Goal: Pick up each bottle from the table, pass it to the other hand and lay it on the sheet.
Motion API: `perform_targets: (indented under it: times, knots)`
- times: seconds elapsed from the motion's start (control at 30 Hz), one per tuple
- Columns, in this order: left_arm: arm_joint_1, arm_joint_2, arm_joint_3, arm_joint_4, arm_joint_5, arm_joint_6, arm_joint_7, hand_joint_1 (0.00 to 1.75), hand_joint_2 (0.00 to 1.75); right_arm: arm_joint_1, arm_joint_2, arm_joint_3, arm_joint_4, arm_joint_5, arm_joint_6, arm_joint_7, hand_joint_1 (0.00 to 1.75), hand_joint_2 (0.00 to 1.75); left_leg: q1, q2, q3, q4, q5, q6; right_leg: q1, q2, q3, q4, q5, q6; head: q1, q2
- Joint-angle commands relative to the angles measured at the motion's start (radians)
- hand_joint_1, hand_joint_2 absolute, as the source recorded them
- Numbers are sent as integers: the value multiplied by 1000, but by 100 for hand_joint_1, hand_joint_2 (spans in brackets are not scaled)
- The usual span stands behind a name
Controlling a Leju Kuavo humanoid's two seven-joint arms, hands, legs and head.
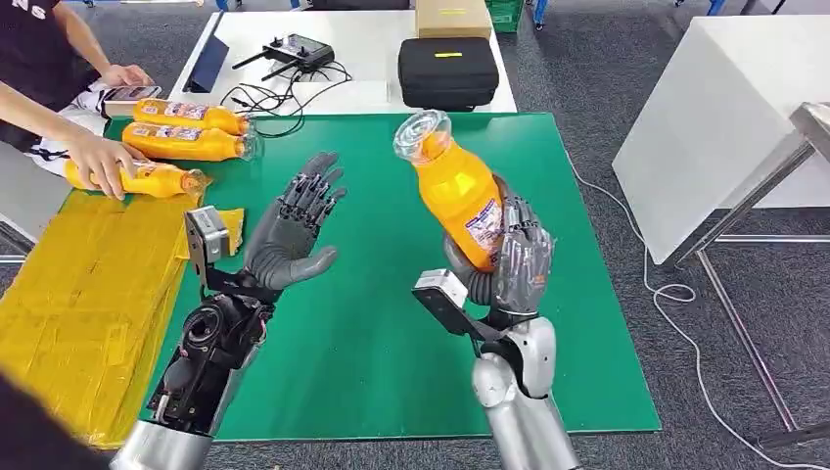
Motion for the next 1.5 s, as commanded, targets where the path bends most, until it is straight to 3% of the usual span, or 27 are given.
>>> perform_targets:
  times: [0.03, 0.07, 0.23, 0.57, 1.03, 1.07, 1.1, 1.2, 1.5]
  knots:
    - [-25, -6, -60, 11, 39, -1, 7, 0, 175, -63, -17, 214, 180, 53, 14, 54, 175, 175, 0, 1, 4, -1, -1, 0, 1, -1, 4, -1, -1, 0, 0, 0]
    - [-26, -9, -59, 12, 47, 7, 14, 0, 175, -66, -18, 267, 199, 63, 20, 65, 175, 175, 1, 1, 3, -1, -1, 0, 1, -1, 3, -1, -1, 0, 0, 0]
    - [-24, -6, -58, 13, 48, 6, 14, 0, 175, -65, -15, 272, 203, 65, 15, 70, 175, 175, 1, 1, 4, -1, -1, 0, 1, -1, 4, -1, -1, 0, 0, 0]
    - [-14, -5, -32, 8, 58, 26, 27, 0, 175, -113, 16, 408, 323, 82, 28, 67, 175, 175, 1, 1, 6, -2, -2, 0, 1, -1, 6, -1, -2, 0, 0, 0]
    - [25, -1, 6, -19, 74, 54, 25, 0, 175, -150, 32, 451, 408, 41, 52, 75, 175, 175, 1, 1, 3, -1, -1, 0, 1, -1, 3, -1, -1, 0, 0, 0]
    - [32, -2, 13, -31, 80, 63, 23, 86, 175, -151, 32, 457, 405, 38, 54, 79, 175, 175, 1, 1, 5, -1, -2, 0, 1, -1, 5, -1, -2, 0, 0, 0]
    - [34, -3, 16, -33, 82, 66, 23, 150, 175, -151, 31, 459, 405, 36, 54, 80, 175, 175, 1, 1, 3, -1, -1, 0, 1, -1, 2, -1, -1, 0, 0, 0]
    - [39, -3, 23, -41, 89, 75, 28, 175, 175, -154, 25, 470, 403, 18, 52, 84, 175, 175, 1, 0, 5, -1, -2, 0, 1, -2, 5, -1, -2, 0, 0, 0]
    - [44, -4, 28, -51, 94, 78, 27, 175, 175, -154, 15, 475, 389, -7, 45, 80, 175, 175, 1, 0, 4, -1, -2, 0, 1, -2, 5, -1, -2, 0, 0, 0]
